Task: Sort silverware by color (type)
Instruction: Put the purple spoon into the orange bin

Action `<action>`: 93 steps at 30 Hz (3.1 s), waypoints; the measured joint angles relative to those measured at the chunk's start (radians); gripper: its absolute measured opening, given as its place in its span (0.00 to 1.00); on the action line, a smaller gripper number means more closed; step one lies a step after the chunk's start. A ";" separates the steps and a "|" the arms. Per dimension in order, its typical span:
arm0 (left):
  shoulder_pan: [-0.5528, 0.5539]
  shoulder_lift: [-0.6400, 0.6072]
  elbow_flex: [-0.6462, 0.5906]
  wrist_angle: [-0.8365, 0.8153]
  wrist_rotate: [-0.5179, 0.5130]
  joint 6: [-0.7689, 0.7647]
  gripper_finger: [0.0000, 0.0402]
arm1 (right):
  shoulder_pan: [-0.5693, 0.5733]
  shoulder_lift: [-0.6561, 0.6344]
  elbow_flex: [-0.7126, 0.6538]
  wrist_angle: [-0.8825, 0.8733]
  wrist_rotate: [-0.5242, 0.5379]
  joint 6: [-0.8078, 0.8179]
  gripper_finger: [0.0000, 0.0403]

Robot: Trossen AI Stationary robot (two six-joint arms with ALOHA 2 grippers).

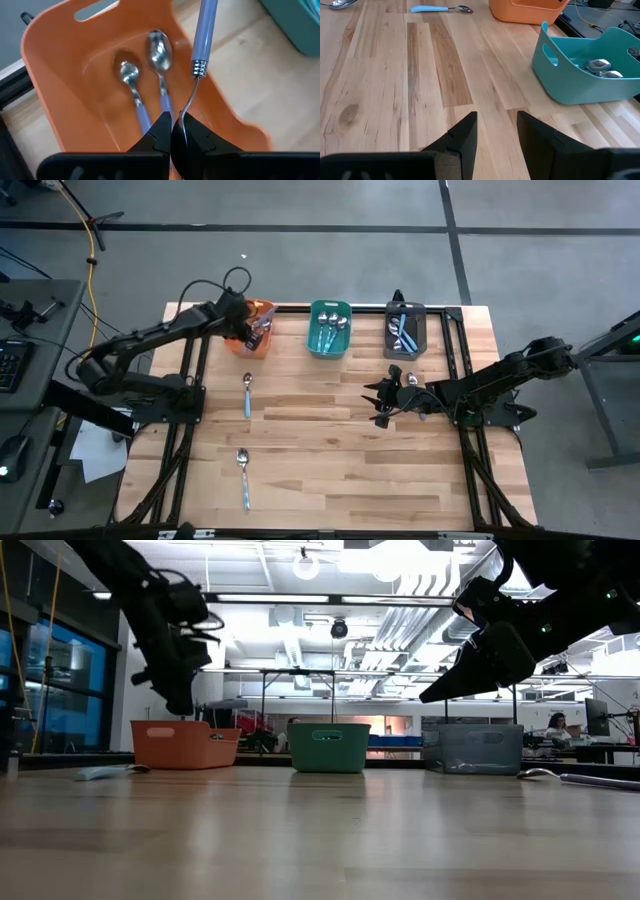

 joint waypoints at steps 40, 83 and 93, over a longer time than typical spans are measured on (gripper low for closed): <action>-0.032 -0.273 -0.154 0.242 -0.003 0.081 0.15 | 0.000 0.000 0.000 0.000 0.000 0.011 0.31; -0.783 -0.462 -0.600 0.725 -0.211 0.159 0.05 | 0.039 -0.060 0.140 -1.078 -0.035 0.935 0.31; -0.783 -0.462 -0.600 0.717 -0.211 0.150 0.05 | -0.083 -0.095 0.104 -1.183 -0.107 1.061 0.31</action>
